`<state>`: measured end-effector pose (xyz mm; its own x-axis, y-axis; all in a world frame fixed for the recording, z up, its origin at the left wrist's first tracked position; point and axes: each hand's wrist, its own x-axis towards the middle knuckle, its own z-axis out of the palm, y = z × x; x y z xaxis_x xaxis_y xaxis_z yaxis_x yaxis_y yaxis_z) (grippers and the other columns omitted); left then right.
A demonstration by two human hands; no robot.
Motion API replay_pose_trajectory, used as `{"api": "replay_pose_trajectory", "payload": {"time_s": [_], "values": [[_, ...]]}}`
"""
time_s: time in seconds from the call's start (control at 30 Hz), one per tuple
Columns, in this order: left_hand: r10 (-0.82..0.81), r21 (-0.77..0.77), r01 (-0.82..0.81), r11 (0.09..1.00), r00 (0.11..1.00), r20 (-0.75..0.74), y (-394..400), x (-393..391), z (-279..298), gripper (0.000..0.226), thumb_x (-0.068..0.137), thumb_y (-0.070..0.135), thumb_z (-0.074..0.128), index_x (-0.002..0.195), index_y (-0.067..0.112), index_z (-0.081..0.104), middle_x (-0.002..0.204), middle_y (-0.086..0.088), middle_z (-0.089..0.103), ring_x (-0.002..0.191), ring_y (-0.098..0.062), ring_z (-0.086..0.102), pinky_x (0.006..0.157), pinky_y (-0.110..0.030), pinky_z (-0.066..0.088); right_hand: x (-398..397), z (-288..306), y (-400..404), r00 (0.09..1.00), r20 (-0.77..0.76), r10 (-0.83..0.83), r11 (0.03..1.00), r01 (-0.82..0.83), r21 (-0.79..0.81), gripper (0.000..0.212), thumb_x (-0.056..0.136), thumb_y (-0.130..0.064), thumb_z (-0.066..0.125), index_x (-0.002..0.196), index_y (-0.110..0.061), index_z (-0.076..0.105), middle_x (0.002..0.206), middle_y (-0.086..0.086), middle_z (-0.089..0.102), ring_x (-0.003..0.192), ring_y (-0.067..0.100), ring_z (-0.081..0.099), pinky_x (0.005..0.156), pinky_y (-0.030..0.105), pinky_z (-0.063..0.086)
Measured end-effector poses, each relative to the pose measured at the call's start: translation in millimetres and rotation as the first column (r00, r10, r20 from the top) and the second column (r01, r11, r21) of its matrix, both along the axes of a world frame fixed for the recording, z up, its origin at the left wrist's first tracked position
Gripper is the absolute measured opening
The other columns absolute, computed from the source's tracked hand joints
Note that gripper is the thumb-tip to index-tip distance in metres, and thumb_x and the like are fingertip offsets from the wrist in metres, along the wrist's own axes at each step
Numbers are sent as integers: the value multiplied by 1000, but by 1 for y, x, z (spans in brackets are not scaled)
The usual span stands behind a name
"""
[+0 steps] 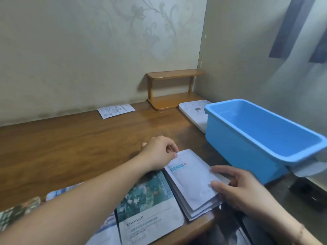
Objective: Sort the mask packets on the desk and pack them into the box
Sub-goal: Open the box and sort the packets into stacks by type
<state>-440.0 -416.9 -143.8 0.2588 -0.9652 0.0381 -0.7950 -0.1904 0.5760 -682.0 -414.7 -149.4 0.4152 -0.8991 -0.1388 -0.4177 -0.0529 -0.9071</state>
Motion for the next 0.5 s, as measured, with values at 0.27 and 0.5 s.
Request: {"api": "replay_pose_trajectory", "payload": {"time_s": [0.27, 0.5], "values": [[-36, 37, 35, 999, 999, 22, 5, 2, 6, 10, 86, 36, 68, 77, 34, 69, 81, 19, 66, 96, -14, 60, 96, -46, 46, -13, -8, -1, 928, -348, -134, 843, -78, -532, 26, 77, -55, 66, 99, -41, 67, 68, -18, 55, 68, 4, 54, 60, 26, 47], [-57, 29, 56, 998, 997, 56, 10, 1, 3, 9, 82, 35, 75, 87, 28, 74, 86, 15, 70, 89, -8, 63, 86, -32, 53, -6, -23, 3, 944, -296, 147, 804, -288, -520, 76, 59, -85, 57, 120, -39, 60, 128, -29, 41, 120, -11, 40, 90, 0, 26]]}}
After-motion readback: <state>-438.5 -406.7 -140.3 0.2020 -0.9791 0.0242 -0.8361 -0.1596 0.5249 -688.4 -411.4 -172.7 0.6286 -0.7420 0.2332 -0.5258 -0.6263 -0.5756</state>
